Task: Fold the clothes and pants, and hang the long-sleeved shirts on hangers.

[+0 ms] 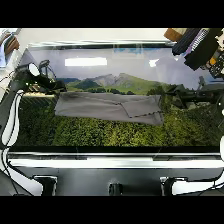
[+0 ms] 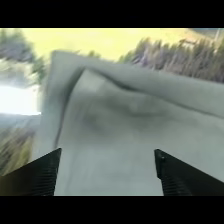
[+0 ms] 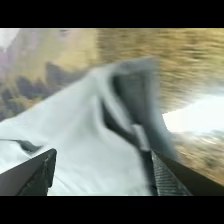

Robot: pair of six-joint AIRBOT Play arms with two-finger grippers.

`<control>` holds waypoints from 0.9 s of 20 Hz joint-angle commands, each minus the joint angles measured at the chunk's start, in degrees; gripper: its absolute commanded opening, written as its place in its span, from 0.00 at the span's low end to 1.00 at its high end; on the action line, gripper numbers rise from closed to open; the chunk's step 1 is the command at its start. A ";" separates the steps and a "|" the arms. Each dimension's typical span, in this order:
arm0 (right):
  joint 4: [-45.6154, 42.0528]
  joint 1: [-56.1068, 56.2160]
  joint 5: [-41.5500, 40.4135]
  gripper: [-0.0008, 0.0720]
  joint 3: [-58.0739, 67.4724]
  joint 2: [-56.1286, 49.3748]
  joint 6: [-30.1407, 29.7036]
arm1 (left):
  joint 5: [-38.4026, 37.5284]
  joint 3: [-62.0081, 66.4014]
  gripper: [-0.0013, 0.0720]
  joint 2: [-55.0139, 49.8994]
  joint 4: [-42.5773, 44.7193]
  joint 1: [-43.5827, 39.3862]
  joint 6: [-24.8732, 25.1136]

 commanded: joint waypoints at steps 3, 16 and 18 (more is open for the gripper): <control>-1.44 -1.49 -10.69 0.95 1.31 -7.50 -6.21 | -6.88 1.27 0.99 6.43 7.08 -1.14 -1.57; 0.72 7.23 -4.44 0.64 1.29 -14.16 -8.87 | -7.98 1.25 0.99 9.18 6.75 -1.46 -3.04; 0.59 9.05 -2.19 0.33 1.31 -14.08 -8.17 | -7.98 1.20 0.99 9.09 4.31 -1.46 -2.97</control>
